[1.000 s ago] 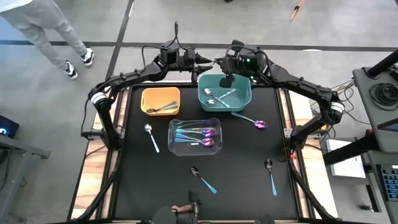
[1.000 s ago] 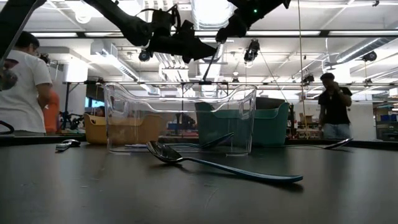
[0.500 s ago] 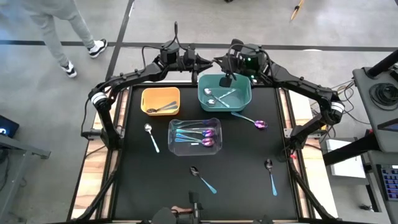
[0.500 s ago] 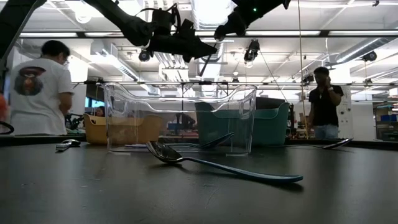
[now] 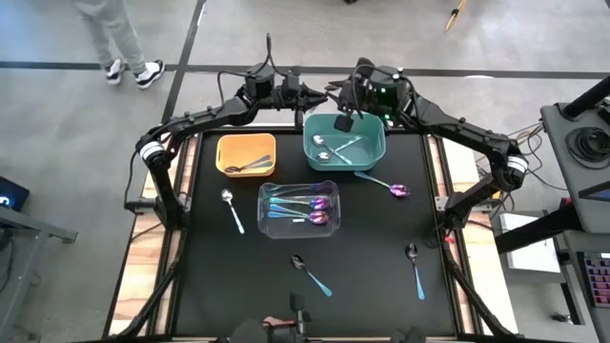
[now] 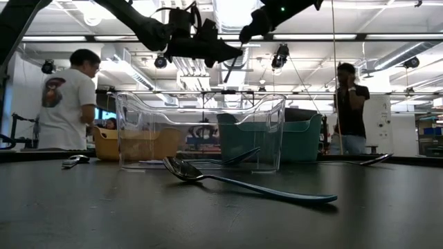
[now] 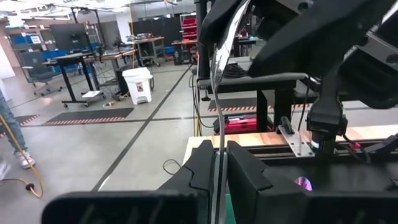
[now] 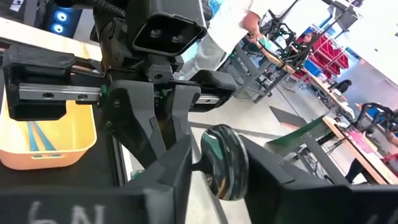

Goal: Sort silverware by color (type)
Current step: Put the blue patterned spoon into the green bin

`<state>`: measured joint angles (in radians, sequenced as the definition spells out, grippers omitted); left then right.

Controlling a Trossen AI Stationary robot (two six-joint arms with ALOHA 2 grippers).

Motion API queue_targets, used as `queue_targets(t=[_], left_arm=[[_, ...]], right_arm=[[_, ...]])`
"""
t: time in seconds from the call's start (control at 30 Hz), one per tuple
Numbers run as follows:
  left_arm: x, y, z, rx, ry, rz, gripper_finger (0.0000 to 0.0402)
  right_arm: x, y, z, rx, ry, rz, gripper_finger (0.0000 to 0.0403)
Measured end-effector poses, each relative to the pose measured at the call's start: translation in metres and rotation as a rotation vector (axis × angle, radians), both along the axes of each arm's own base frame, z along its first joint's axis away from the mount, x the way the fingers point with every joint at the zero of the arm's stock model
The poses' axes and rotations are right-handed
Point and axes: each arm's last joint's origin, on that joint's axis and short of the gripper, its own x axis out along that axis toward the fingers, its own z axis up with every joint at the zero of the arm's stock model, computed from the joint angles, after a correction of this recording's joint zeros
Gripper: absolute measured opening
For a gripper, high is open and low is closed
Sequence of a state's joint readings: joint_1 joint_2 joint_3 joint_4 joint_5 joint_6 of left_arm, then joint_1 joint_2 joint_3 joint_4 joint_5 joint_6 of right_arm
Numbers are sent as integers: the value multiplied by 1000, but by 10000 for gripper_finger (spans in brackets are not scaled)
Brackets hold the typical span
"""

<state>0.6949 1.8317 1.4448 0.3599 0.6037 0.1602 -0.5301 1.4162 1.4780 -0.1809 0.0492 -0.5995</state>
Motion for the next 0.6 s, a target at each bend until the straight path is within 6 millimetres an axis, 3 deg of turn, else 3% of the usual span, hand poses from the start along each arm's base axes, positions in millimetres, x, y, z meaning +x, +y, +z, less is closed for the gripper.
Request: queue_targets(t=[0.23,0.47,0.6], left_arm=[[-1,0,3,-17,-29,-9,8],[-1,1,5,-31,-51,-30,8],[-2,-1,7,-26,-91,-86,8]], right_arm=[[-9,0,9,8,-37,-19,136],[-38,-2,22,78,-90,-84,137],[-54,-1,20,137,-119,-58,137]])
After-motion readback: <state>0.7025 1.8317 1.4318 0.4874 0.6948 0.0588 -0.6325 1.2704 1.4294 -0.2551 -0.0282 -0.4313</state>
